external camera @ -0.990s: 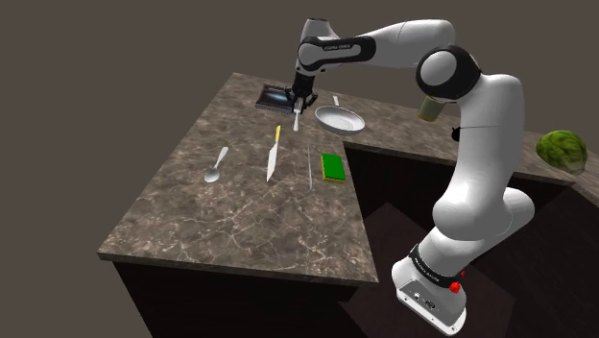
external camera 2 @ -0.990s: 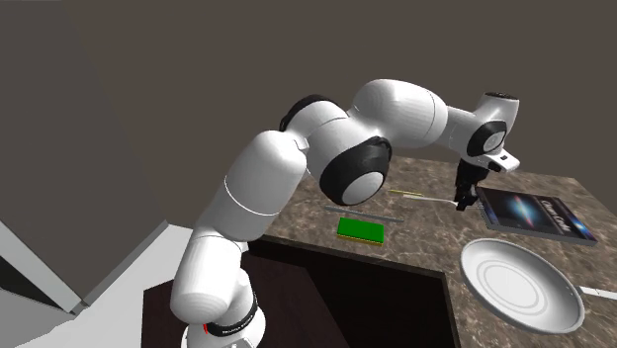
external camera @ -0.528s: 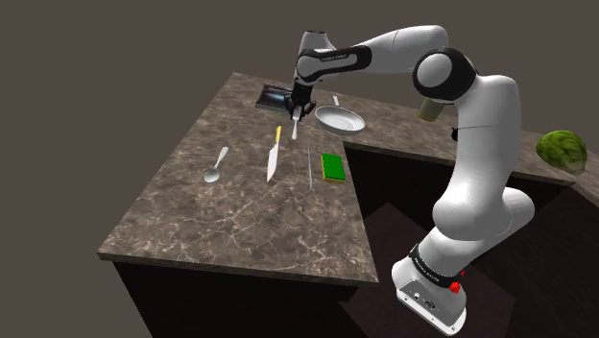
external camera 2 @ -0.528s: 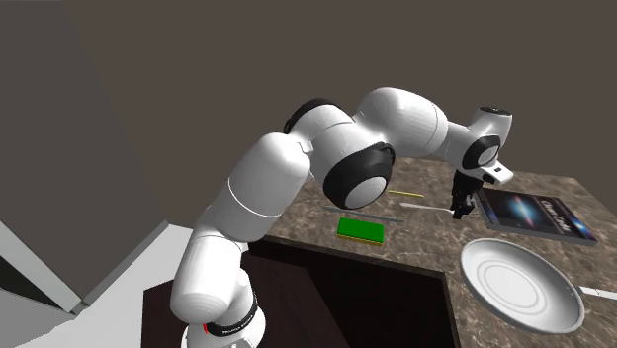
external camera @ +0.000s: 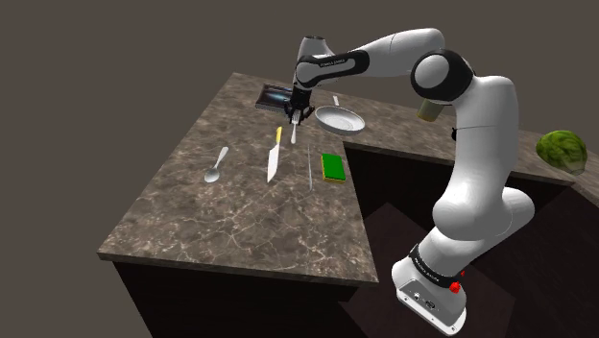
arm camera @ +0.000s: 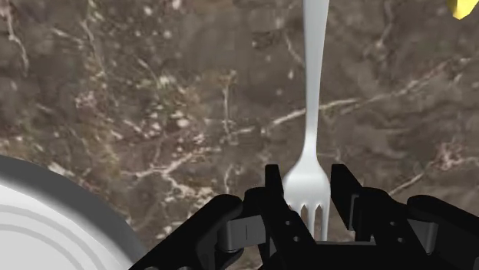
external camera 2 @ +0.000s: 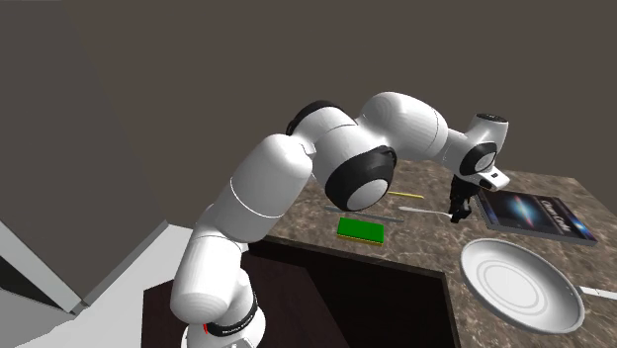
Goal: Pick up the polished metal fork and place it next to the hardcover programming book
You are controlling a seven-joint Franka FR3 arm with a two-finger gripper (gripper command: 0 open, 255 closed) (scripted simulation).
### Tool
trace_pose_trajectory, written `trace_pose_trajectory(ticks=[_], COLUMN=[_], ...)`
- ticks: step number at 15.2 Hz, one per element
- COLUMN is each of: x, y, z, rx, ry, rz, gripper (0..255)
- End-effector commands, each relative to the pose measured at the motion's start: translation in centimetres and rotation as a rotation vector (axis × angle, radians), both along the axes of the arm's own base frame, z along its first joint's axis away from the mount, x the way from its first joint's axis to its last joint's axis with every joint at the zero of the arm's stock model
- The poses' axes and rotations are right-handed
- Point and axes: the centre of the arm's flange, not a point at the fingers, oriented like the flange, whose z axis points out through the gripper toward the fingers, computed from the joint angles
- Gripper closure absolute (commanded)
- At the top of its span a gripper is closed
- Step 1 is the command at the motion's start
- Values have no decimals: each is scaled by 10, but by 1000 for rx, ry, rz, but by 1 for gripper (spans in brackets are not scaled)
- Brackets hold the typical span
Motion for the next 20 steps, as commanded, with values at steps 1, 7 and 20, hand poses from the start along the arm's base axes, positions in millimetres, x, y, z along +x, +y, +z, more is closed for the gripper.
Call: trace_pose_trajectory(ticks=[1, 7, 20], x=[0, 0, -3], y=[0, 0, 2], z=[0, 0, 50], rx=[0, 0, 0], ry=[0, 0, 0], rz=[0, 0, 0], gripper=[255, 0, 0])
